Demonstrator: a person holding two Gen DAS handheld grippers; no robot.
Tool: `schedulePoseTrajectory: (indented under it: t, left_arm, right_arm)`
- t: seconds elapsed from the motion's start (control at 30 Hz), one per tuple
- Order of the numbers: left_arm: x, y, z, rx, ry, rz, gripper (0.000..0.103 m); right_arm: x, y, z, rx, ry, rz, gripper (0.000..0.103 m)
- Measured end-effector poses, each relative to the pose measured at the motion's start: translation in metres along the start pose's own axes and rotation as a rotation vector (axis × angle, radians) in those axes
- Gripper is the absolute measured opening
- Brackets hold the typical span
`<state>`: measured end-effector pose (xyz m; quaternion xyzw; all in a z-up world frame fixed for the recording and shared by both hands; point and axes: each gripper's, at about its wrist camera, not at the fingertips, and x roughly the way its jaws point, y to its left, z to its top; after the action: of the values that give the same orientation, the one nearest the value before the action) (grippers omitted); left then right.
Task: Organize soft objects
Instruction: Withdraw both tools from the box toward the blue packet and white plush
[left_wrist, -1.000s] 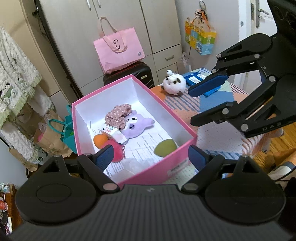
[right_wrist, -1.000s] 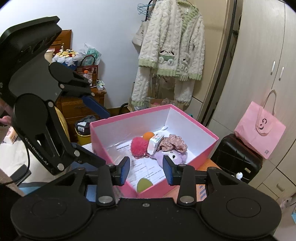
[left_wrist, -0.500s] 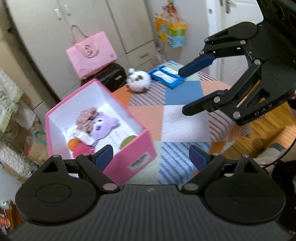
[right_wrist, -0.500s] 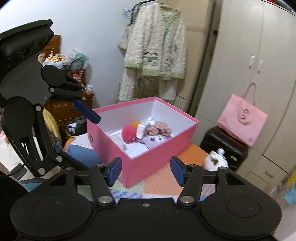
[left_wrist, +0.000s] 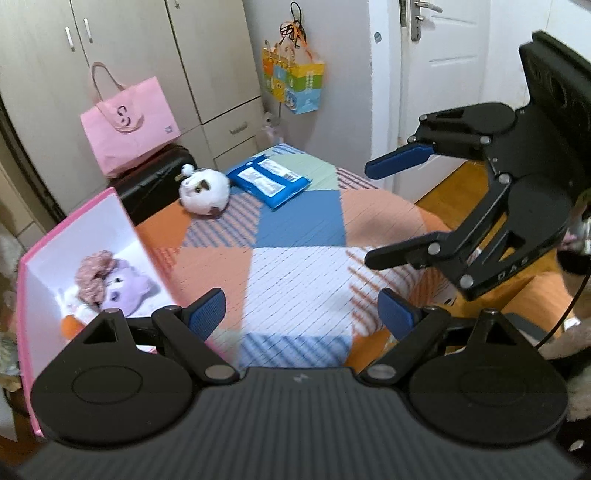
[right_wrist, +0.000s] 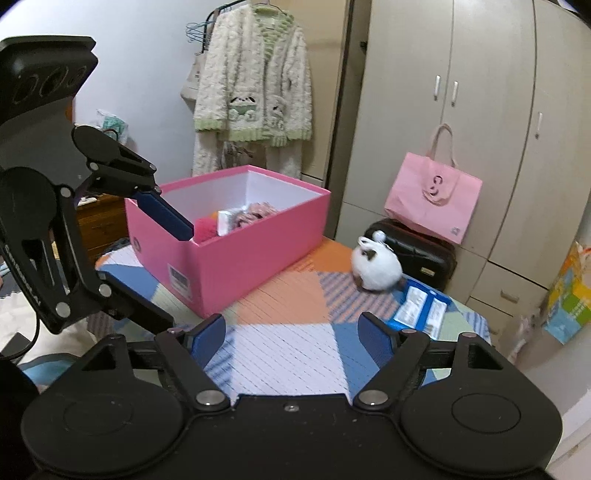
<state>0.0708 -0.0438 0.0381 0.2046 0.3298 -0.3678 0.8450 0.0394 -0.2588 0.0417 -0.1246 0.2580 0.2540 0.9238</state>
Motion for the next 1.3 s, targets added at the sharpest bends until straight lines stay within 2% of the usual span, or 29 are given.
schedulePoseTrajectory:
  t: [0.27,0.4,0.53,0.63,0.77,0.93,1.03,1.3]
  left_arm:
    - [0.031,0.007,0.013,-0.095,-0.045,-0.052,0.089]
    - [0.046,0.013,0.020,-0.139,-0.094,-0.082,0.089]
    - [0.068,0.011,0.026,-0.177,-0.155,-0.042,0.089]
    - [0.088,0.016,0.031,-0.217,-0.171,-0.070,0.089]
    - [0.111,0.025,0.033,-0.274,-0.195,-0.052,0.089]
    - [0.138,0.038,0.036,-0.367,-0.217,-0.041,0.089]
    - [0.157,0.042,0.041,-0.403,-0.202,-0.026,0.089]
    - [0.195,0.048,0.055,-0.495,-0.160,-0.036,0.088]
  right_arm:
    - [0.019,-0.031,-0.022,0.053,0.000,-0.029,0.090]
    - [0.033,-0.043,-0.032,0.075,-0.012,-0.086,0.090]
    - [0.052,-0.036,-0.038,-0.006,-0.017,-0.180,0.092]
    - [0.067,-0.035,-0.040,-0.057,-0.009,-0.226,0.092]
    - [0.087,-0.045,-0.044,-0.070,-0.012,-0.215,0.092]
    - [0.107,-0.067,-0.047,-0.025,0.001,-0.194,0.092]
    - [0.121,-0.084,-0.046,0.027,0.051,-0.143,0.092]
    - [0.135,-0.109,-0.045,0.020,0.057,-0.119,0.092]
